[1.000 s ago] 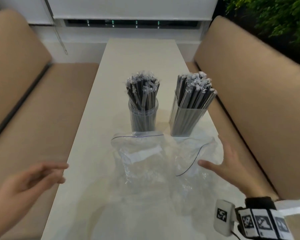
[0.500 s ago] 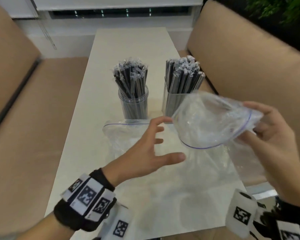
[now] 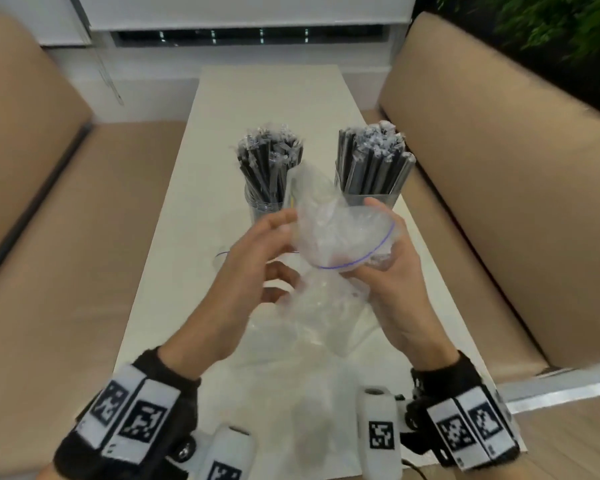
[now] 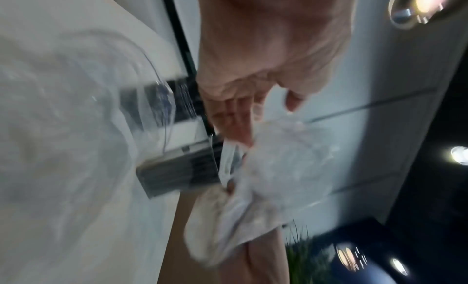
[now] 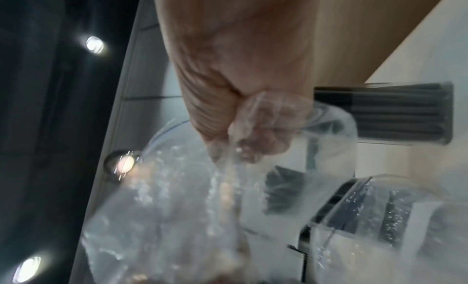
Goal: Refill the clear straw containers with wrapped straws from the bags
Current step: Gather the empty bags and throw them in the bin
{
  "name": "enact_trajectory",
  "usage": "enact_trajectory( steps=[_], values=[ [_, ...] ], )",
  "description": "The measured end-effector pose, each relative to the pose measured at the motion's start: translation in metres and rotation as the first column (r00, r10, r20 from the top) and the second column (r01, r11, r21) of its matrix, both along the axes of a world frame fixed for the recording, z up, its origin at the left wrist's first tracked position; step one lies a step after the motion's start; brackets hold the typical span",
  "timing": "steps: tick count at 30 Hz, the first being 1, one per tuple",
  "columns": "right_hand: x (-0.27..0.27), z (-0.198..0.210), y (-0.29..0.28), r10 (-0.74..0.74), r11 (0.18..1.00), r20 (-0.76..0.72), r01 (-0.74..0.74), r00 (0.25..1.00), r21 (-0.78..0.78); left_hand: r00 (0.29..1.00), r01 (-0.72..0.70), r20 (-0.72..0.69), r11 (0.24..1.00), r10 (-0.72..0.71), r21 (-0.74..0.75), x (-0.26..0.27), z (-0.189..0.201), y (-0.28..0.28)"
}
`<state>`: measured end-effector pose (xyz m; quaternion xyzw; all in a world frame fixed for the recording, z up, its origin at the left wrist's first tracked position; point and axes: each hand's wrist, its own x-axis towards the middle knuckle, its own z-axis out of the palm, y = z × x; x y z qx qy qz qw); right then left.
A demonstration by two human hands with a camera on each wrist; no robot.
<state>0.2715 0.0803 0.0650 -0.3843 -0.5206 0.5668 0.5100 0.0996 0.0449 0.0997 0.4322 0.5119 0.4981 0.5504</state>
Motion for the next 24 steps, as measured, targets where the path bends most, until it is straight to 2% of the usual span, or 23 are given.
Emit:
enact_trajectory(
  steps=[1, 3, 5, 6, 8, 10, 12, 14, 16, 17, 18, 19, 20, 22, 24],
  values=[
    [-0.009, 0.001, -0.003, 0.017, 1.000, 0.040, -0.018, 0.999, 0.015, 0.999, 0.034, 0.013, 0.999, -0.033, -0.021, -0.010, 0.000, -0.006],
    [-0.026, 0.003, -0.011, 0.120, 0.991, 0.108, -0.126, 0.987, 0.054, 0.996, 0.024, -0.085, 0.999, -0.021, 0.040, -0.021, -0.002, -0.020],
    [-0.037, 0.003, -0.015, 0.225, 0.972, 0.143, -0.233, 0.964, 0.041, 0.972, -0.130, -0.171, 0.977, 0.159, 0.167, -0.025, -0.007, -0.028],
    [-0.038, 0.001, -0.012, 0.220, 0.974, 0.163, -0.226, 0.962, 0.018, 0.950, -0.229, -0.163, 0.949, 0.266, 0.219, -0.030, -0.011, -0.028],
    [-0.037, -0.007, -0.001, 0.084, 0.996, 0.244, -0.084, 0.966, -0.007, 0.884, -0.382, -0.184, 0.890, 0.430, 0.248, -0.045, -0.026, -0.020],
    [-0.036, -0.024, 0.012, -0.048, 0.998, 0.413, 0.059, 0.909, -0.015, 0.812, -0.412, -0.356, 0.886, 0.463, 0.211, -0.063, -0.052, -0.007],
    [-0.040, -0.050, 0.024, 0.001, 0.986, 0.566, 0.095, 0.825, -0.140, 0.714, -0.372, -0.598, 0.921, 0.364, 0.116, -0.069, -0.079, -0.001],
    [-0.047, -0.077, 0.029, 0.167, 0.936, 0.607, 0.069, 0.777, -0.346, 0.551, -0.344, -0.778, 0.931, 0.302, 0.118, -0.066, -0.098, -0.002],
    [-0.052, -0.100, 0.032, 0.242, 0.897, 0.588, 0.053, 0.772, -0.439, 0.360, -0.252, -0.834, 0.905, 0.417, 0.344, -0.060, -0.102, -0.008],
    [-0.053, -0.109, 0.033, 0.237, 0.890, 0.556, 0.051, 0.796, -0.453, 0.310, -0.138, -0.830, 0.885, 0.464, 0.444, -0.057, -0.104, -0.012],
    [-0.053, -0.111, 0.033, 0.227, 0.891, 0.531, 0.046, 0.816, -0.452, 0.265, -0.008, -0.848, 0.880, 0.459, 0.474, -0.053, -0.107, -0.016],
    [-0.054, -0.111, 0.033, 0.215, 0.894, 0.503, 0.039, 0.837, -0.447, 0.211, 0.102, -0.901, 0.908, 0.380, 0.407, -0.051, -0.112, -0.019],
    [-0.054, -0.111, 0.032, 0.208, 0.891, 0.483, 0.040, 0.851, -0.453, 0.147, 0.160, -0.960, 0.952, 0.238, 0.260, -0.050, -0.118, -0.021],
    [-0.052, -0.112, 0.031, 0.233, 0.861, 0.427, 0.019, 0.874, -0.509, 0.069, 0.131, -0.992, 0.987, -0.105, -0.096, -0.056, -0.136, -0.021],
    [-0.056, -0.107, 0.026, 0.341, 0.840, 0.398, -0.086, 0.851, -0.536, 0.049, 0.070, -0.950, 0.950, -0.307, -0.303, -0.067, -0.156, -0.020]
  ],
)
